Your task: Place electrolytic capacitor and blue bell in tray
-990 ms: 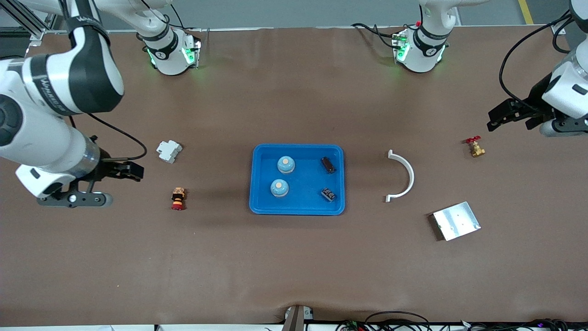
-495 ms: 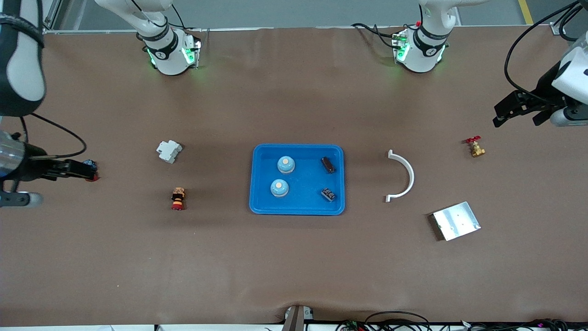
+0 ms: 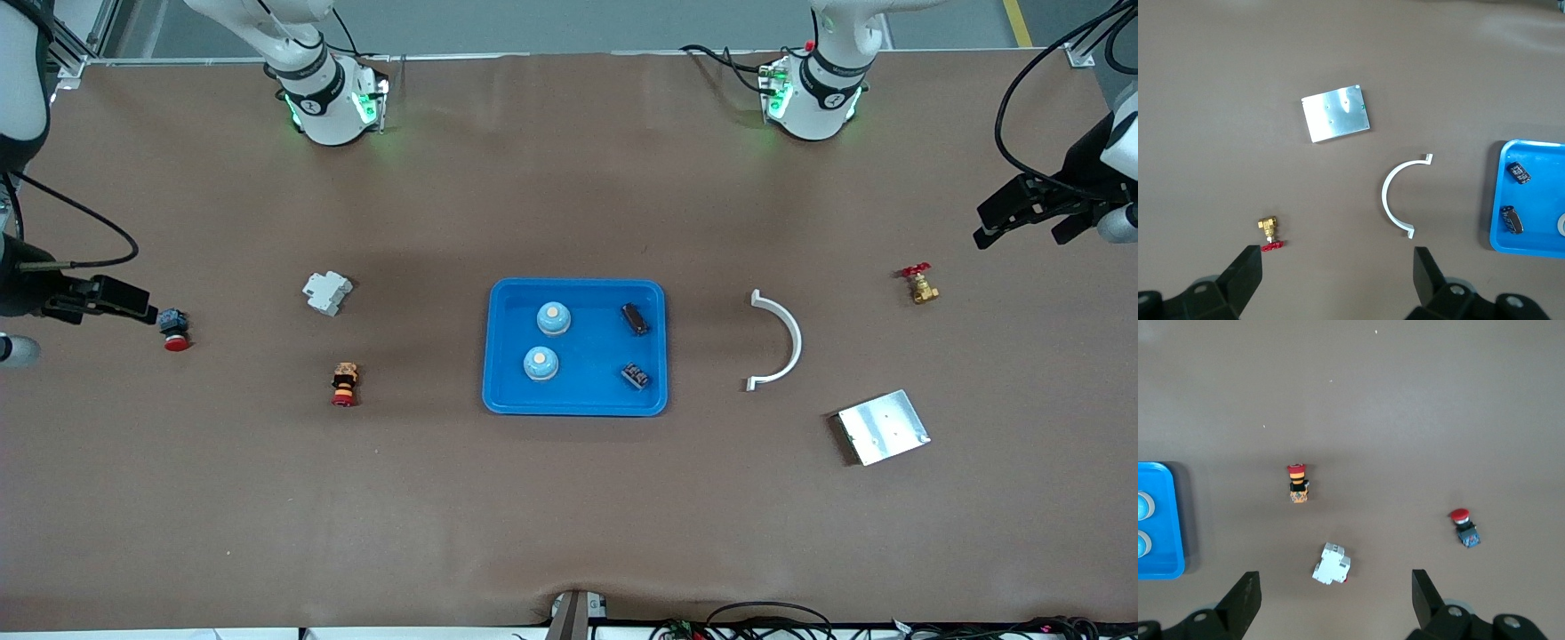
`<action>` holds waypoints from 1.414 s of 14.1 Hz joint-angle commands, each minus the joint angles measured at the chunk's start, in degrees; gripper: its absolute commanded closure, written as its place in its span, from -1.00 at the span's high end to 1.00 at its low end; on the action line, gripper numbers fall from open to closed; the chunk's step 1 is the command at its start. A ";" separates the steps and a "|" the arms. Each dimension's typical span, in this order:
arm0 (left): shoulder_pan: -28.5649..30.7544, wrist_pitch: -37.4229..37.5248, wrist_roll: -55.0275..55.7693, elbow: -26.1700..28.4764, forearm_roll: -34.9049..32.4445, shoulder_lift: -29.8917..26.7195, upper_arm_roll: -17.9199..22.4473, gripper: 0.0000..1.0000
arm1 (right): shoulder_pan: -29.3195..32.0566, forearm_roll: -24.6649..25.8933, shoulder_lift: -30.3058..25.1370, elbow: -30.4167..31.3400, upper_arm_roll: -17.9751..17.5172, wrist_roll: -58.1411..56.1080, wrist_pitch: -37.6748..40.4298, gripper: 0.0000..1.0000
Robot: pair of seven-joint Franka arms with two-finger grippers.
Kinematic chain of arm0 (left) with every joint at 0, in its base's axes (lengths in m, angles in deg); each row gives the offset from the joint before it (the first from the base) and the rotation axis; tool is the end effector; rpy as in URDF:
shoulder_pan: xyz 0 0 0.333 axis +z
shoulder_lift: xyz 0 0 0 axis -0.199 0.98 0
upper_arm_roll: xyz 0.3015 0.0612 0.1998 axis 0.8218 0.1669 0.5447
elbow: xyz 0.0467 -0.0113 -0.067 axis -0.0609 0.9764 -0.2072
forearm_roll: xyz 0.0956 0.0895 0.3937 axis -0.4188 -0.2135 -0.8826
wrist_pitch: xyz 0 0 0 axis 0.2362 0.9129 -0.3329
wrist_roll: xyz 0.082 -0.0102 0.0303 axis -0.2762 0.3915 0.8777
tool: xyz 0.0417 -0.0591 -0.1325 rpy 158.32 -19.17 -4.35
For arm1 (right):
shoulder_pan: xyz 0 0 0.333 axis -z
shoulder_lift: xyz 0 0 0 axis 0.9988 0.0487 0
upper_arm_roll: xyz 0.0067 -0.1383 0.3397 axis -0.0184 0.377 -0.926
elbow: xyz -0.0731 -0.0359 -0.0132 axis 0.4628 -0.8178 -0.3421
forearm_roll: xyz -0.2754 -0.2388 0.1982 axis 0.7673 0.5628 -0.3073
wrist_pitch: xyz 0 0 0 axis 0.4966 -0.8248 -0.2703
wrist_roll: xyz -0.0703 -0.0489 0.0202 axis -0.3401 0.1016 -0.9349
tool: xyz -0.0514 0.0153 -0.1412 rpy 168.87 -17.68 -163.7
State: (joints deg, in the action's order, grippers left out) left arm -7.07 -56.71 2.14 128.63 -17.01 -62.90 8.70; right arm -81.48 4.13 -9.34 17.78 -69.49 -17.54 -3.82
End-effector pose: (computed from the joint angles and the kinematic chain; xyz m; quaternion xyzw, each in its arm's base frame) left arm 0.5585 -0.0190 0.6337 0.9977 0.0336 0.0570 0.0146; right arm 0.6512 -0.0187 0.5876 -0.9995 0.0193 0.0234 0.0126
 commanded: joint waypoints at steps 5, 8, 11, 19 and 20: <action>0.25 7.26 -0.65 -1.69 -0.07 -0.33 -0.29 1.00 | 0.60 -1.85 -7.04 8.71 -0.01 1.69 -1.41 1.00; 0.33 6.30 -0.65 -1.69 -0.16 -0.16 -0.20 1.00 | 0.60 -1.85 -8.44 10.72 -0.01 1.60 -2.28 1.00; 0.25 6.03 -0.56 -1.69 -0.16 -0.07 -0.20 1.00 | 0.60 -1.85 -10.29 13.45 -0.01 1.69 -3.51 1.00; 0.16 5.94 -0.56 -1.69 -0.16 0.37 -0.64 1.00 | 0.42 -4.13 -13.72 16.45 -0.10 1.60 -3.43 1.00; 0.16 5.94 -0.65 -1.61 -0.16 0.37 -0.64 1.00 | 0.42 -4.14 -13.72 16.45 -0.01 1.60 -3.43 1.00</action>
State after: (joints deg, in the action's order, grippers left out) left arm -7.13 -50.95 1.97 127.74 -17.01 -62.76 8.36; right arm -81.44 1.24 -20.90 31.85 -69.34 -16.58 -6.30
